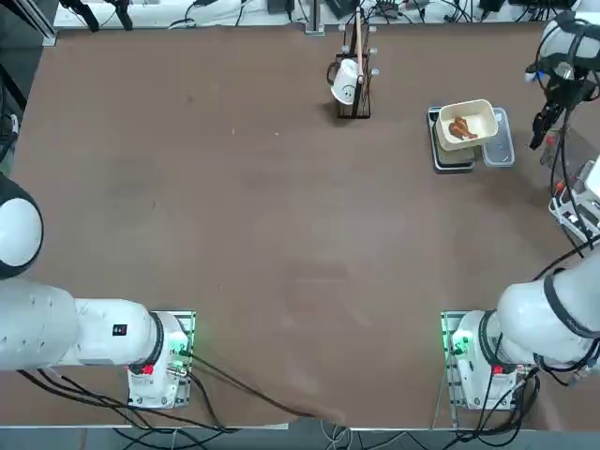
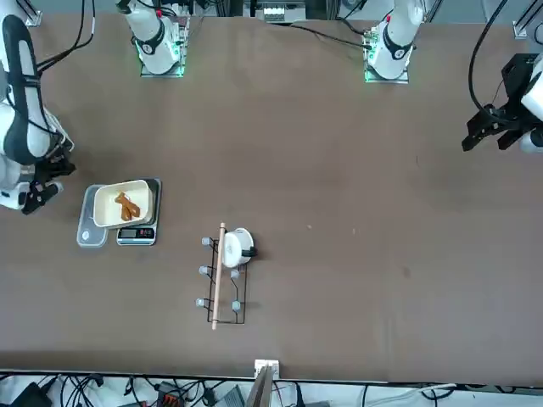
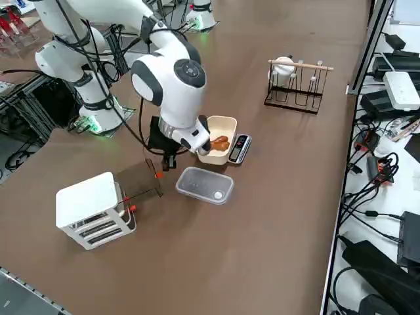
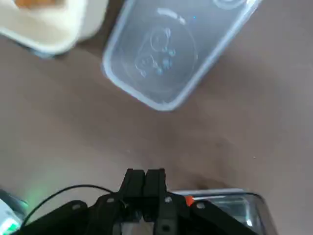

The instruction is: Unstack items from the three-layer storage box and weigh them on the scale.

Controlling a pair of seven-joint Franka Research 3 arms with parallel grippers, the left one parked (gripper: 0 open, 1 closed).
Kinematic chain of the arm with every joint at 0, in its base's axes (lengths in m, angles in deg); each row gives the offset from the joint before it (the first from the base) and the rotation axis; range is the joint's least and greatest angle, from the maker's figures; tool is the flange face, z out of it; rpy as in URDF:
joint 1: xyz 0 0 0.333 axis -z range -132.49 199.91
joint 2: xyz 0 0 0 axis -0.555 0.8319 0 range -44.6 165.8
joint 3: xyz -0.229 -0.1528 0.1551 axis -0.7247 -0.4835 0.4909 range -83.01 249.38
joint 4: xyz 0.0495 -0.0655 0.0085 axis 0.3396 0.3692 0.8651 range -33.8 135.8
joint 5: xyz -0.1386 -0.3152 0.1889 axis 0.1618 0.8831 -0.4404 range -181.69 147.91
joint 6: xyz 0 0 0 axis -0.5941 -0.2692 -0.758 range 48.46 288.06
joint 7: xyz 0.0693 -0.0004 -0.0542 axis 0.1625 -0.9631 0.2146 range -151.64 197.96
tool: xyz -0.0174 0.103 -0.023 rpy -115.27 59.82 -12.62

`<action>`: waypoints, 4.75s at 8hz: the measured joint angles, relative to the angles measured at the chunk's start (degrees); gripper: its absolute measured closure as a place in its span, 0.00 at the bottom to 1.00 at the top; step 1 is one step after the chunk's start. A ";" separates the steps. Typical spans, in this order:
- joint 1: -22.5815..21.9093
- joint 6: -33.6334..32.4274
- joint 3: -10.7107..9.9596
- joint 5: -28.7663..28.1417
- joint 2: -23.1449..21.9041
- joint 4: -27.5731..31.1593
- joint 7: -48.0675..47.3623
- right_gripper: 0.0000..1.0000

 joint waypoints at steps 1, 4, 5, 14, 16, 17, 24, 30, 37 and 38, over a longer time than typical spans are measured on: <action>0.03 0.58 0.03 1.72 -0.03 0.79 0.43 0.98; 0.93 0.68 0.02 6.18 -1.13 2.95 0.74 0.98; 1.96 0.68 0.01 8.14 -1.93 4.13 0.83 0.98; 8.12 1.61 0.50 14.36 -3.61 6.87 1.14 0.89; 7.38 2.90 2.56 9.36 -4.03 6.75 -1.75 0.67; 6.11 4.04 3.21 8.99 -4.01 6.72 -3.46 0.50; 9.37 12.21 2.18 22.25 0.86 9.00 -4.51 0.50; 10.16 12.50 2.19 22.44 0.70 9.76 -4.51 0.81; 9.00 12.51 3.14 22.66 0.64 9.67 -4.51 0.88; 7.61 12.54 3.77 22.04 0.63 9.39 -5.06 0.88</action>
